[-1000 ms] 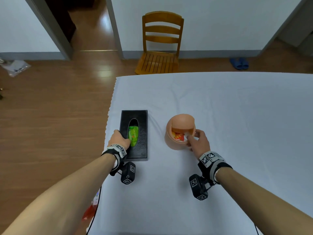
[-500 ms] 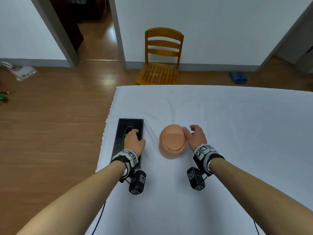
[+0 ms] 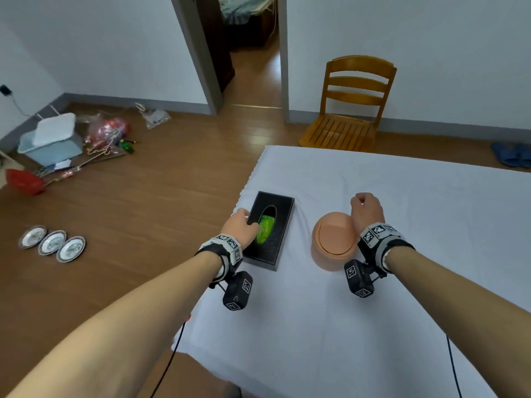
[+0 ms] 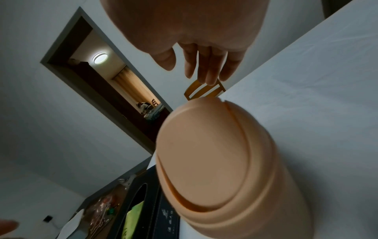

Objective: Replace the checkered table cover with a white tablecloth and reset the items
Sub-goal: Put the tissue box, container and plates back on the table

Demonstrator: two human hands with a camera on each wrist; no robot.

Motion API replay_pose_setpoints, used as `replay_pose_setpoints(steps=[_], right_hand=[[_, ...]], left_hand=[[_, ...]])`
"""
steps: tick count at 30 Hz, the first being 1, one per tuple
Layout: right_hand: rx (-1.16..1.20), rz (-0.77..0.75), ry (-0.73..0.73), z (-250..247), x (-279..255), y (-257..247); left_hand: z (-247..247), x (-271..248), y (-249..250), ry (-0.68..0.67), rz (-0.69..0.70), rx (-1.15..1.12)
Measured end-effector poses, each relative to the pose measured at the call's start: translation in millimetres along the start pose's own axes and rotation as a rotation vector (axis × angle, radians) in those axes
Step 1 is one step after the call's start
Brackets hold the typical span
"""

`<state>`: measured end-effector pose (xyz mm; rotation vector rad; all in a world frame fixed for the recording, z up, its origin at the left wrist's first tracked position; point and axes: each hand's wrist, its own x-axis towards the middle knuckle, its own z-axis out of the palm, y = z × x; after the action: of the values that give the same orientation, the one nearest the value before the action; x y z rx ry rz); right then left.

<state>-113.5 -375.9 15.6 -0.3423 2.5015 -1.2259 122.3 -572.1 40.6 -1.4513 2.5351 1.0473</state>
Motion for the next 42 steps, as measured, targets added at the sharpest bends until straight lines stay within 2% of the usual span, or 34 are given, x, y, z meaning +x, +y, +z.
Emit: replay_pose_setpoints(steps=[7,10,15,19,23,30,38,42], right_hand=[[-0.099,-0.199,-0.017,40,-33,-44],[-0.219,-0.352,-0.044,70,-55,-60],[-0.349,-0.447,-0.17,138,-109,-91],[-0.482,-0.498,-0.274,215,-162,-126],[-0.588,-0.559,-0.394,312,-217,-165],[-0.668,-0.61,-0.612,467,-315,-243],[-0.751,-0.702,-0.774,611,-361,-340],[-0.646,-0.681,-0.835,707,-367,-399]], left_hand=[[-49,-9,-45,0.058,-0.048,0.027],[-63,-15,-79,0.059,-0.089,0.004],[-99,-22,-153,0.046,-0.143,-0.033],[-147,-25,-232,0.063,-0.171,-0.078],[-203,-34,-332,0.074,-0.204,-0.102],[-307,-71,-506,0.158,-0.387,-0.145],[-388,-78,-644,0.291,-0.583,-0.205],[-433,-63,-701,0.324,-0.657,-0.218]])
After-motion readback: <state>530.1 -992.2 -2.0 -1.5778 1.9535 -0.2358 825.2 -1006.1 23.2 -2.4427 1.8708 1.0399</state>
